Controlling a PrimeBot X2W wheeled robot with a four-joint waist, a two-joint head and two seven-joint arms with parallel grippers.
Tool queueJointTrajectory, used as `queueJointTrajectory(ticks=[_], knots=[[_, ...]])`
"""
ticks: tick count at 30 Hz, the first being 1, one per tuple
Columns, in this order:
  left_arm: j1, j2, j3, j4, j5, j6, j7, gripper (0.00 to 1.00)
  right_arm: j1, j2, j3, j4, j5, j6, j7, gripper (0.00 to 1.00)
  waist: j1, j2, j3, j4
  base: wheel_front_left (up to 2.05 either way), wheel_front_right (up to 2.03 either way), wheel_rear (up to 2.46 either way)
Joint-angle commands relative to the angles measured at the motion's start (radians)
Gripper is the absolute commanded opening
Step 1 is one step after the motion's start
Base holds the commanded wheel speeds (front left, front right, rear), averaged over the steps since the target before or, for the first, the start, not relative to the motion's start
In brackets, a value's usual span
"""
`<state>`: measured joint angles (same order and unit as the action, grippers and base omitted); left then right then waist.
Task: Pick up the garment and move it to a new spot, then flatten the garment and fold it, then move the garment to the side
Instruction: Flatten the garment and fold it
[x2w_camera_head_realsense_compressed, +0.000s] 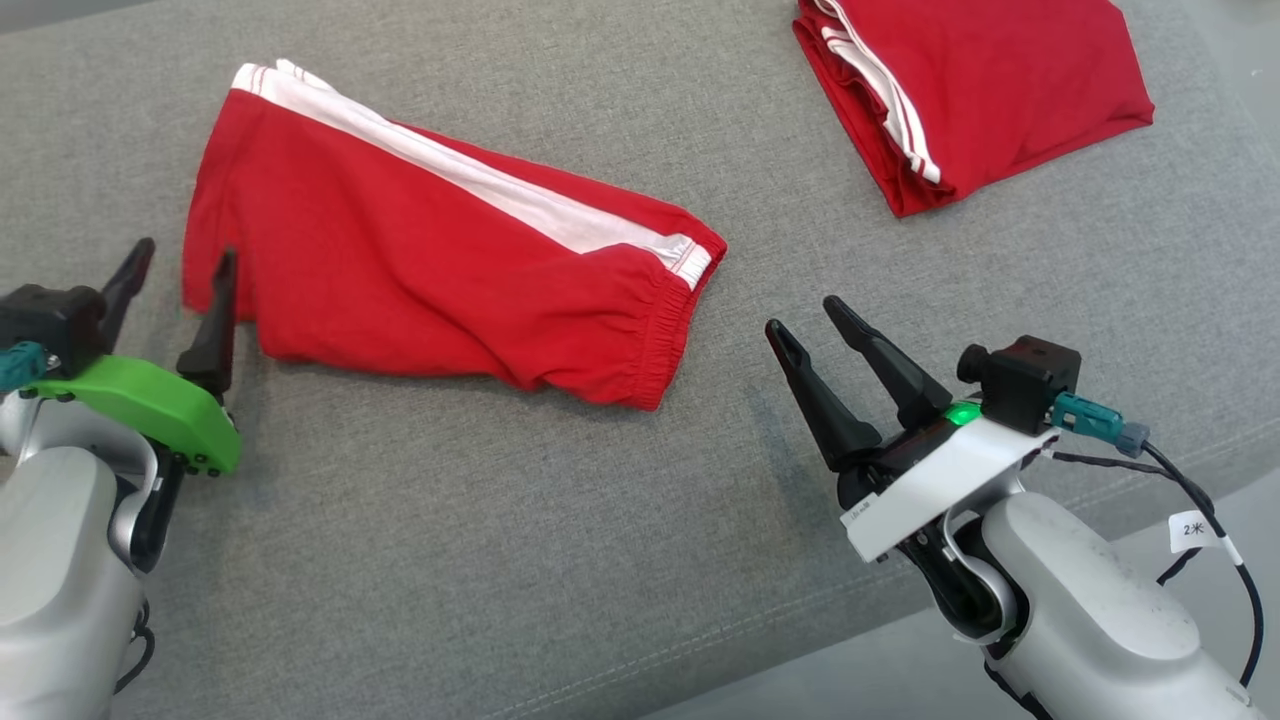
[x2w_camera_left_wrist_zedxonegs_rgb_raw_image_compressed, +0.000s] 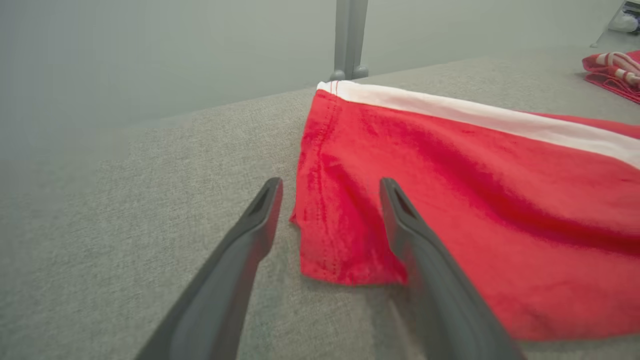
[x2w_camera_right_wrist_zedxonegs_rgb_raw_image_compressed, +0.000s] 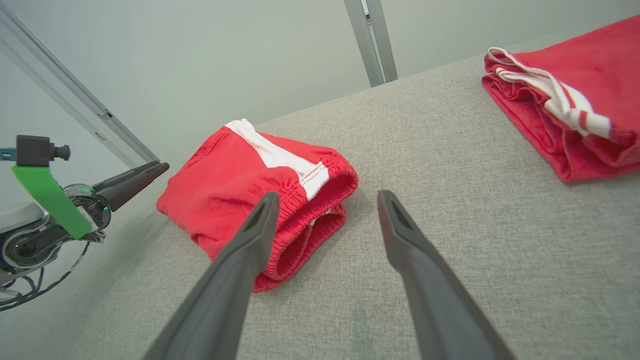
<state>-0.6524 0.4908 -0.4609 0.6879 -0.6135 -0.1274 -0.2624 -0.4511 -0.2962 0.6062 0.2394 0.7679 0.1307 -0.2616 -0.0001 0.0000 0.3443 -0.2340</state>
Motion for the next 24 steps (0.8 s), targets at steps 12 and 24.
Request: queueJointTrajectory(ticks=[12,24], knots=[[-0.068,0.021,-0.057,0.096,-0.048,-0.003,-0.002,1.00,0.041,0.025,-0.047,-0.063,-0.055,0.000,0.034,1.00,0.0001,0.0000,0.055,-0.048,0.00,0.00,0.00],[-0.078,-0.026,-0.141,0.180,-0.096,-0.003,0.010,1.00,0.056,0.040,-0.064,-0.085,-0.075,0.000,0.055,1.00,0.0001,0.0000,0.057,-0.049,0.00,0.00,0.00]])
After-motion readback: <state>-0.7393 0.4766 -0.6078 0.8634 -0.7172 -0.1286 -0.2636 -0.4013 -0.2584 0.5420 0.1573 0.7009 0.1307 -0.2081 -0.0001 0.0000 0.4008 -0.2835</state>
